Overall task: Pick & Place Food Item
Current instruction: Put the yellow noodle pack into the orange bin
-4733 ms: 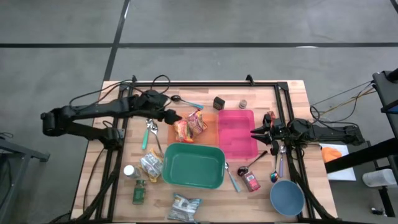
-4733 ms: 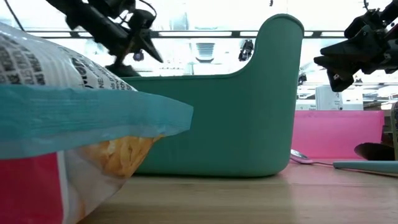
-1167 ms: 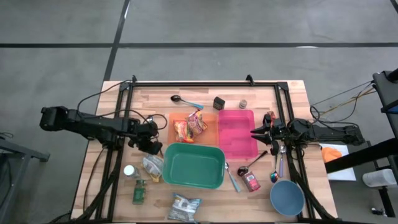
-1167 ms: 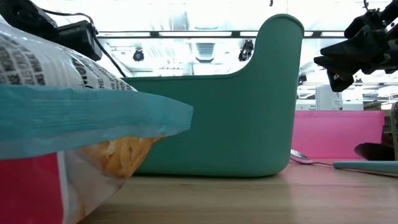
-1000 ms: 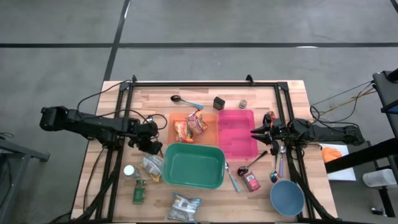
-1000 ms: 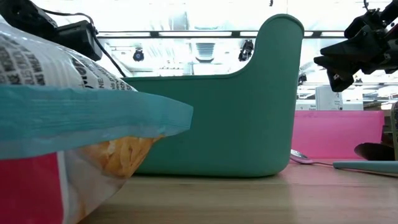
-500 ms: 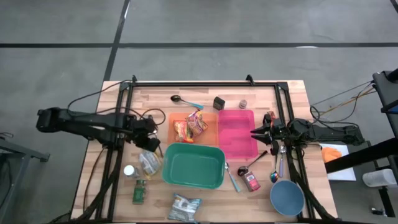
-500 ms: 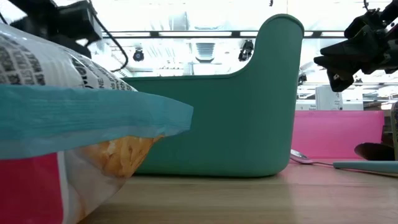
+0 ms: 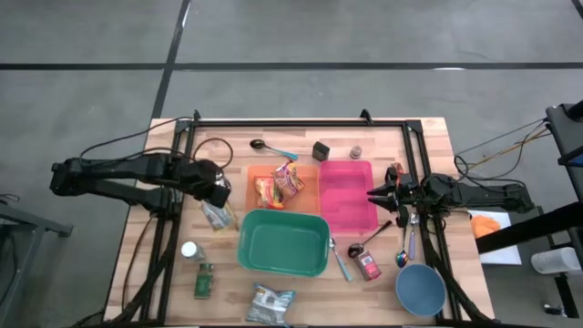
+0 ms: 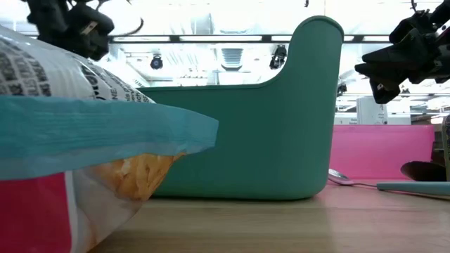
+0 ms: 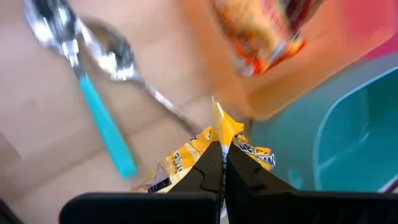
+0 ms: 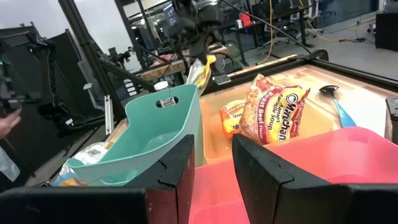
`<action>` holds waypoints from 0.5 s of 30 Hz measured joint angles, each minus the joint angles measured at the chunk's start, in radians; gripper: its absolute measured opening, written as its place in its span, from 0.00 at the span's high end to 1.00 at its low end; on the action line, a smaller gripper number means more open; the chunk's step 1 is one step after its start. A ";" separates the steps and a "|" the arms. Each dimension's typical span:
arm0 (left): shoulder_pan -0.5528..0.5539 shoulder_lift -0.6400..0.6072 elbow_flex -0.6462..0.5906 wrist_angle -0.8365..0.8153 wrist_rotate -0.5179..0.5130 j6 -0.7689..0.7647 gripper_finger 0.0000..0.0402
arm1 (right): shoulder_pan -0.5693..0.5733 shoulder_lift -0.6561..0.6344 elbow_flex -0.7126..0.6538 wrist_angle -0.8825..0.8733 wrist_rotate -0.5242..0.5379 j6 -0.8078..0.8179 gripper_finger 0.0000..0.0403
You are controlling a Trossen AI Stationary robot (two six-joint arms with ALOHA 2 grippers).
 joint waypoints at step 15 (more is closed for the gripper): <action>0.000 0.000 0.215 0.220 -0.423 0.295 0.99 | 0.000 0.000 0.000 0.000 0.000 0.000 0.73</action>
